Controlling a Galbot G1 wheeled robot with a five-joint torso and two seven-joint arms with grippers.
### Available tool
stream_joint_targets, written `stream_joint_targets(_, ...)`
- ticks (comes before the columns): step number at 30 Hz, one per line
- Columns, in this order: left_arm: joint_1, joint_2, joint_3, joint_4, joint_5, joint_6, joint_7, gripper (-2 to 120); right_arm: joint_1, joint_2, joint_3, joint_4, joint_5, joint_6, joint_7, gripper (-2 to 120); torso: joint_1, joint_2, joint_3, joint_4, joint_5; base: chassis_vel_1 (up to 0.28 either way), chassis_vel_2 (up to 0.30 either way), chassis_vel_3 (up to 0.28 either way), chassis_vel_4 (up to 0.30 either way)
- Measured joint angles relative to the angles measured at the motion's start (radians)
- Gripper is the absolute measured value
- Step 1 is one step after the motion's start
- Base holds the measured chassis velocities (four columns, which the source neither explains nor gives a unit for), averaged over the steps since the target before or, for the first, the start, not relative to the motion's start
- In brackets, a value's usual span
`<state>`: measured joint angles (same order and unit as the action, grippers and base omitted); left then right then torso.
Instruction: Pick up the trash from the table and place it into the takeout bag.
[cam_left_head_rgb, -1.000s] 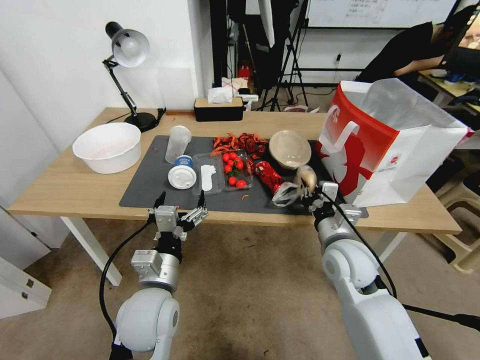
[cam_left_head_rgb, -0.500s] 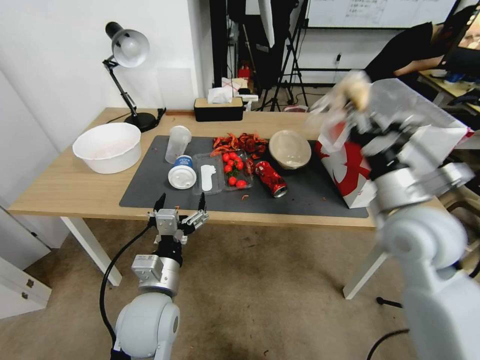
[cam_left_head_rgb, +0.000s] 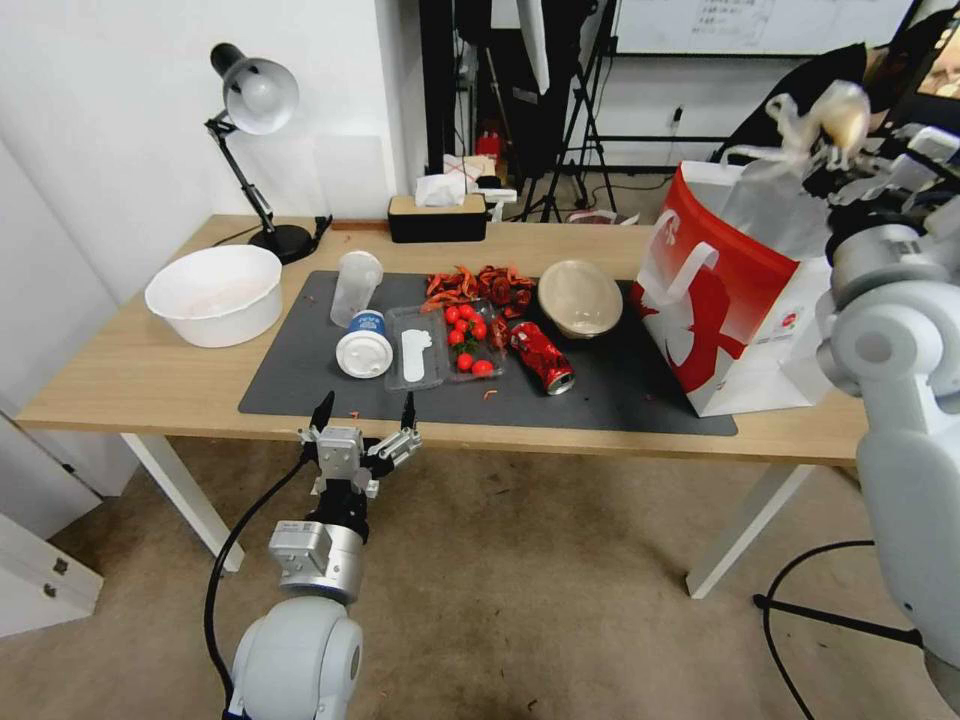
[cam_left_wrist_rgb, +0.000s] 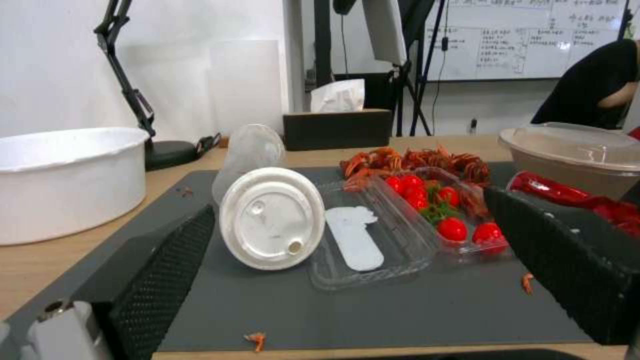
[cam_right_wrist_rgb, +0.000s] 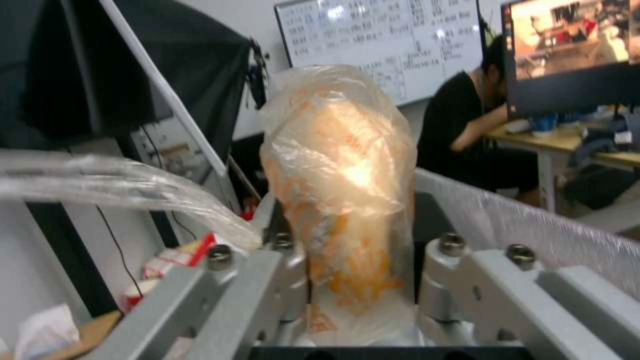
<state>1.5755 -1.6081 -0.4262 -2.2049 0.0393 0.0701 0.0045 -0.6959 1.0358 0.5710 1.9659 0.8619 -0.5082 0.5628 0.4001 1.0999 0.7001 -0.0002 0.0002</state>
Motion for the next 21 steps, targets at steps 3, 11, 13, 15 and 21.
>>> stream_joint_targets(3, 0.003, 0.0, 0.001, 0.002, 0.004, -0.006, 0.0, 100, -0.002, 0.006, 0.0, -0.009, -0.011, -0.035, 0.002, 34, 0.0, 0.0, 0.0, 0.0003, -0.0001, 0.0, 0.0, 0.0, 0.0)
stream_joint_targets(11, 0.006, 0.0, 0.003, 0.008, 0.009, -0.018, 0.001, 100, -0.015, -0.005, 0.008, -0.008, -0.024, -0.077, -0.004, 61, 0.0, 0.0, 0.0, 0.0001, -0.0002, 0.0, 0.0, 0.0, 0.0)
stream_joint_targets(13, 0.006, 0.0, 0.005, 0.011, 0.011, -0.022, 0.001, 100, -0.021, -0.011, 0.014, -0.005, -0.026, -0.089, -0.006, 69, 0.0, 0.0, 0.0, 0.0002, -0.0002, 0.0, 0.0, 0.0, 0.0)
stream_joint_targets(15, 0.006, 0.0, 0.008, 0.013, 0.013, -0.026, 0.001, 100, -0.032, -0.02, 0.02, 0.0, -0.03, -0.105, -0.012, 80, 0.0, 0.0, 0.0, 0.0001, -0.0002, 0.0, 0.0, 0.0, 0.0)
stream_joint_targets(21, 0.006, 0.0, 0.013, 0.019, 0.017, -0.037, 0.0, 100, -0.051, -0.029, 0.027, 0.008, -0.032, -0.115, -0.02, 96, 0.0, 0.0, 0.0, 0.0001, -0.0003, 0.0, 0.0, 0.0, 0.0)
